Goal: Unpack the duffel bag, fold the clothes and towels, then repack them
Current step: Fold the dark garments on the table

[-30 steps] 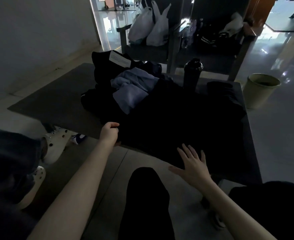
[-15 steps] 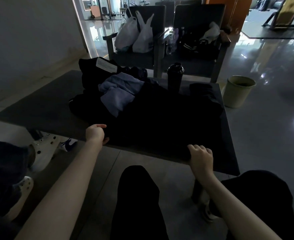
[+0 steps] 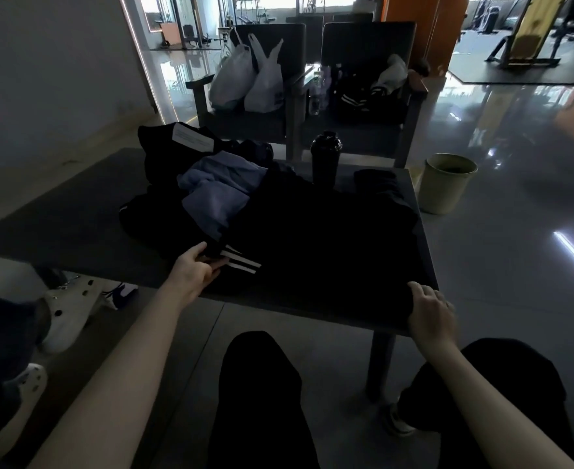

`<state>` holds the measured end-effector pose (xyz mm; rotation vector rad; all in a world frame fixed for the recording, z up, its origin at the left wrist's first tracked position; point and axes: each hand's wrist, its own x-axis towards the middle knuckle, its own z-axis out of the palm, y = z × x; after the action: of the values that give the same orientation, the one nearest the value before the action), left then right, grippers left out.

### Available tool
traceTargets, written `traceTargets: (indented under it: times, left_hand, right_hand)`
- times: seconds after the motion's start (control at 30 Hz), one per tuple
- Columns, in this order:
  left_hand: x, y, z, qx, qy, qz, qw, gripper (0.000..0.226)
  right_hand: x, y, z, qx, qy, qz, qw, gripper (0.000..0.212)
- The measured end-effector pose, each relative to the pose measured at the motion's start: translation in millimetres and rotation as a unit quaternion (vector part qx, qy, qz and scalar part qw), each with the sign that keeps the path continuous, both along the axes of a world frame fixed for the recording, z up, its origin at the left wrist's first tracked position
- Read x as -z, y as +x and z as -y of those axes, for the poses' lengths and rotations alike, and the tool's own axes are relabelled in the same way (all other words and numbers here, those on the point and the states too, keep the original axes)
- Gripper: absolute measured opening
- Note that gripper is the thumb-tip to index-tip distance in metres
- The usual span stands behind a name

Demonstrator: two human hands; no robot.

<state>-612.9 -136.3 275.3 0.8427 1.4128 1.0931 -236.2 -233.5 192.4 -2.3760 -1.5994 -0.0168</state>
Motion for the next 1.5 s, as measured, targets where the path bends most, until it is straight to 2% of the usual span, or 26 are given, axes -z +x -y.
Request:
traceTargets:
  times: [0.07,0.13,0.2,0.27,0.4,0.47,0.53,0.7,0.8,0.87,1.0,1.03,1.13,1.3,1.4,1.5]
  left_hand:
    - [0.4,-2.2,-2.2,0.002,0.027,-0.052,0.998,0.061]
    - [-0.1,-4.3,-2.4,-0.031,0.036,-0.088,0.995,0.036]
    - [2.9,-7.5,-5.4,-0.054,0.047,-0.162,0.984,0.011]
    - [6.3,-12.2,-10.6,-0.056,0.068,-0.223,0.971,0.021]
    - [4.0,-15.6,-22.0,-0.074,0.081,-0.191,0.975,0.018]
    - [-1.1,-15.5,-27.1,-0.084,0.078,-0.171,0.979,0.008]
    - [-0.5,-15.5,-36.3,-0.088,0.069,-0.161,0.981,0.013]
    - [-2.6,-7.8,-61.0,-0.072,0.051,-0.253,0.963,0.026]
    - [-6.5,0.9,-80.4,-0.06,0.057,-0.283,0.955,0.029]
    - [-7.4,7.6,-93.9,-0.057,0.062,-0.3,0.95,0.031]
    - [0.1,21.4,-117.5,-0.007,0.061,-0.38,0.923,0.034]
    - [2.2,24.4,-122.9,0.001,0.064,-0.38,0.923,0.034]
    - [5.4,32.5,-142.8,-0.004,0.087,-0.369,0.925,0.035]
    - [-2.1,51.6,-176.4,-0.025,0.124,-0.383,0.915,0.035]
    - [-4.2,63.4,-197.4,-0.014,0.126,-0.391,0.911,0.036]
    - [-2.7,75.2,-219.4,0.013,0.117,-0.389,0.913,0.034]
  right_hand:
    - [-4.4,2.7,-2.2,0.007,0.008,-0.038,0.999,0.04]
    - [-7.0,7.2,-4.0,0.012,0.018,-0.078,0.997,0.039]
    - [-11.5,12.9,-3.3,0.004,0.031,-0.116,0.993,0.034]
    - [-19.7,18.8,-1.9,-0.006,0.037,-0.144,0.989,0.024]
    - [-38.0,31.3,-5.7,-0.028,0.067,-0.237,0.969,0.013]
    - [-45.9,36.3,-11.1,-0.023,0.089,-0.319,0.943,0.014]
    - [-50.5,39.7,-17.9,-0.008,0.105,-0.394,0.913,0.016]
    - [-51.8,45.2,-44.6,0.062,0.19,-0.497,0.844,0.023]
    - [-53.3,47.4,-64.2,0.099,0.244,-0.502,0.824,0.027]
    - [-48.7,48.0,-76.0,0.103,0.246,-0.501,0.823,0.027]
    - [-21.7,41.4,-83.4,0.078,0.102,-0.443,0.887,0.044]
    - [-16.8,40.3,-83.7,0.079,0.096,-0.422,0.898,0.044]
    - [-19.8,40.2,-93.3,0.084,0.176,-0.392,0.899,0.033]
    - [-41.5,53.8,-130.7,0.123,0.271,-0.38,0.876,0.023]
    - [-35.0,65.4,-151.8,0.165,0.268,-0.363,0.877,0.023]
    - [-14.2,73.3,-165.2,0.18,0.222,-0.334,0.898,0.024]
